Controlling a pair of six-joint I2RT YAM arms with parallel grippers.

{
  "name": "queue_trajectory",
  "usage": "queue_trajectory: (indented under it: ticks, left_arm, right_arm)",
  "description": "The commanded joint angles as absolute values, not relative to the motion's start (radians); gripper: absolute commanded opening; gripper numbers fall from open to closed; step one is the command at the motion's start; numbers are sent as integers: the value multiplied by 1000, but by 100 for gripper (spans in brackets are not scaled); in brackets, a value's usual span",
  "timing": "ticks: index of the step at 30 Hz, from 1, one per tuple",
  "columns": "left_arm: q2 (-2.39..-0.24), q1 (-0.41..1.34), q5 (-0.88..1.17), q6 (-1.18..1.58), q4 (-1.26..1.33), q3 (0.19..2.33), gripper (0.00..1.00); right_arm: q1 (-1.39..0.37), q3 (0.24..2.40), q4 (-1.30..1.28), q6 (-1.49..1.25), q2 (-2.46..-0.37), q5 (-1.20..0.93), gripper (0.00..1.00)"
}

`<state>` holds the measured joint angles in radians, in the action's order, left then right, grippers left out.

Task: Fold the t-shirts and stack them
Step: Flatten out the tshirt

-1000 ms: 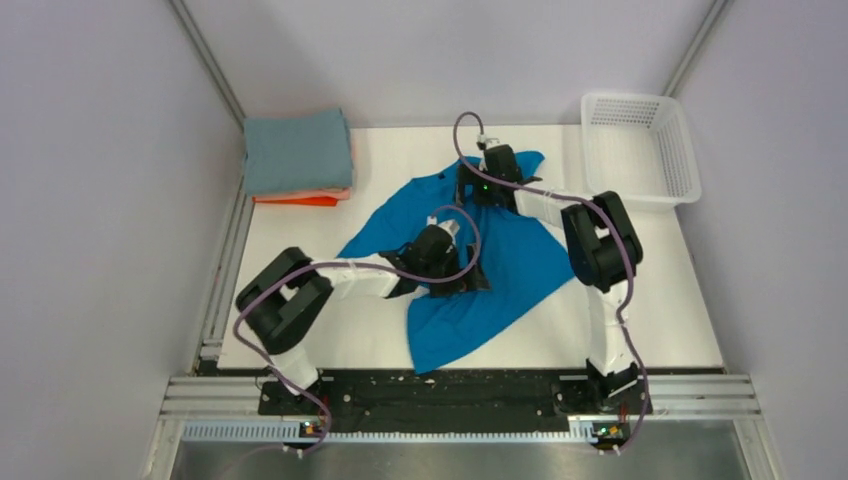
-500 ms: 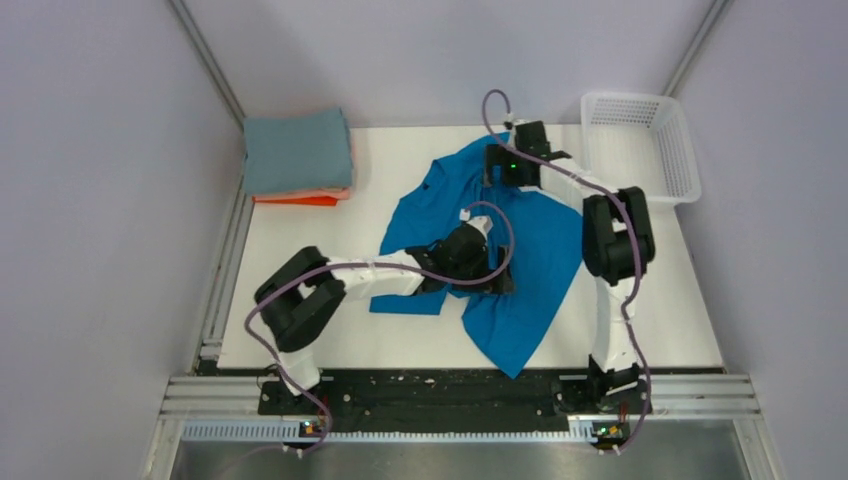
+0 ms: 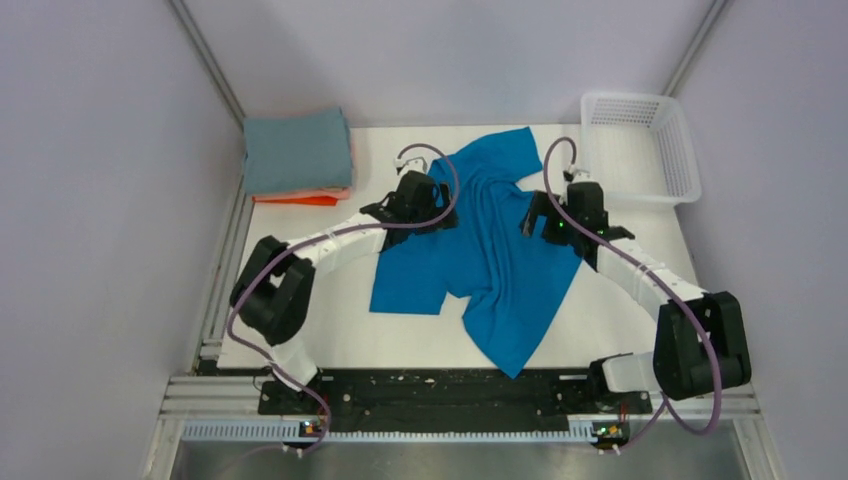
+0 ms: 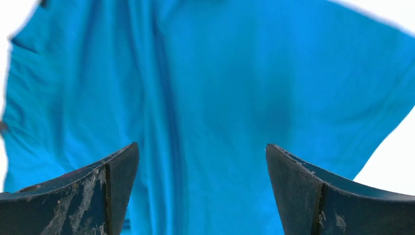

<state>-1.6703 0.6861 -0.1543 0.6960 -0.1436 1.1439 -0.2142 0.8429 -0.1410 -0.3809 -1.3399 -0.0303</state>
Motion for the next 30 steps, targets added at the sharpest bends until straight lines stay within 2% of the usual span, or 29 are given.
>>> queue_trajectory:
  ticks: [1,3,6,11,23,27,30]
  left_arm:
    - [-1832,616,-112,652,-172,1309,99]
    - [-1904,578,-35,646,-214,1366,99]
    - [-1959,554,-32,659,-220,1370,99]
    - [-1957,538,-51,711,-228,1260,98]
    - [-1572,589,-97,968,-203,632,95]
    - [-1495,701,-139,1074,-307,578,95]
    - [-1449,782,-190,1118,-403,616,95]
  right_arm:
    - [-218,749,-83,-441,-1306,-57,99]
    - [-217,723,-73,-436,-1308,-50,99]
    - [-218,698,-37,-436,-1333,-23,99]
    - [-217,717,-21,-441,-1442,-6,99]
    - [-217,871,-8,-417,-1671,-31,99]
    - [-218,960,-8,-399,-1760,-55,99]
    - [-217,1028,-44,-372,-1816,-44,99]
